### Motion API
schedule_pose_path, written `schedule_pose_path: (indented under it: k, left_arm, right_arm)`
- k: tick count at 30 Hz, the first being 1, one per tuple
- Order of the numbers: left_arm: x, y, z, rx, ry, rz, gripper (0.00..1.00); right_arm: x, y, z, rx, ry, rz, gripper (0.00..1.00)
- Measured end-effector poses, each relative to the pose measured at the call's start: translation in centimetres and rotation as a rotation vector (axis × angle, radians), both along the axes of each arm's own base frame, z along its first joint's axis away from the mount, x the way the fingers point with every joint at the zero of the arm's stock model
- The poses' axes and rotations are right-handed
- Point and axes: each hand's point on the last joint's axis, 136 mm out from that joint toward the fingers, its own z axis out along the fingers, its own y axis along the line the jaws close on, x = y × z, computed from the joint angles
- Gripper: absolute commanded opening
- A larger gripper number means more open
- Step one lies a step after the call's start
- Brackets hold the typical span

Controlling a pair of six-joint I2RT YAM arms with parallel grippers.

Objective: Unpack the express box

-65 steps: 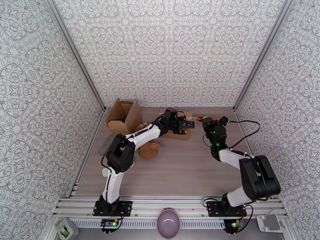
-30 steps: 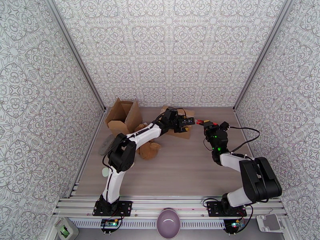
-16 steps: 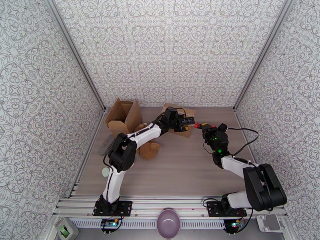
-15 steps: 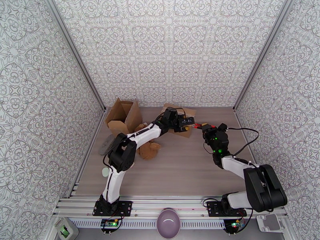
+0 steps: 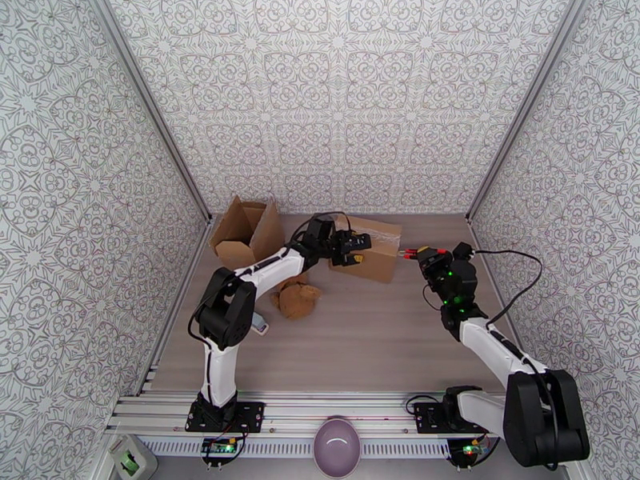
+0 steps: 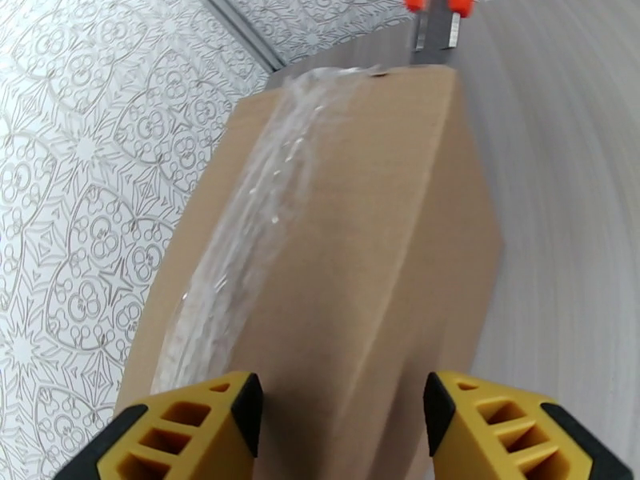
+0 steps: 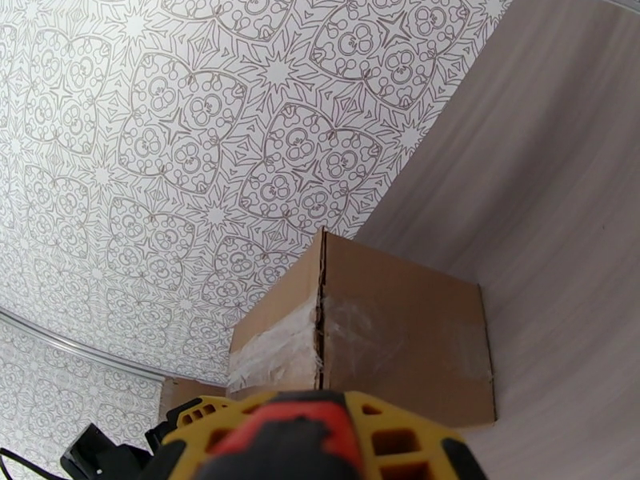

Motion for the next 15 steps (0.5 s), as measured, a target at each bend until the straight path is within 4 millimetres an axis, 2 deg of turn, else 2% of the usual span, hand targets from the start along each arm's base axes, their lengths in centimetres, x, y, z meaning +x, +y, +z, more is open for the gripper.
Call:
schedule_pose_path:
  k: [7,13,15]
  left_arm:
    - [-0.1,0.0,0.3,-0.002,0.014,-0.011,0.59]
    - [-0.1,0.5,0.0,0.005,0.030,-0.007,0.59]
    - [0.0,0.6,-0.1,0.007,0.032,-0.006,0.59]
  right_arm:
    - [-2.2,-1.5,1.4,-0.031,-0.020,-0.059,0.00]
    - [-3.2,-6.1,1.6,-0.048,-0.022,-0.205,0.00]
    - [-3.2,-6.8,1.3,-0.049,-0.015,-0.225,0.00]
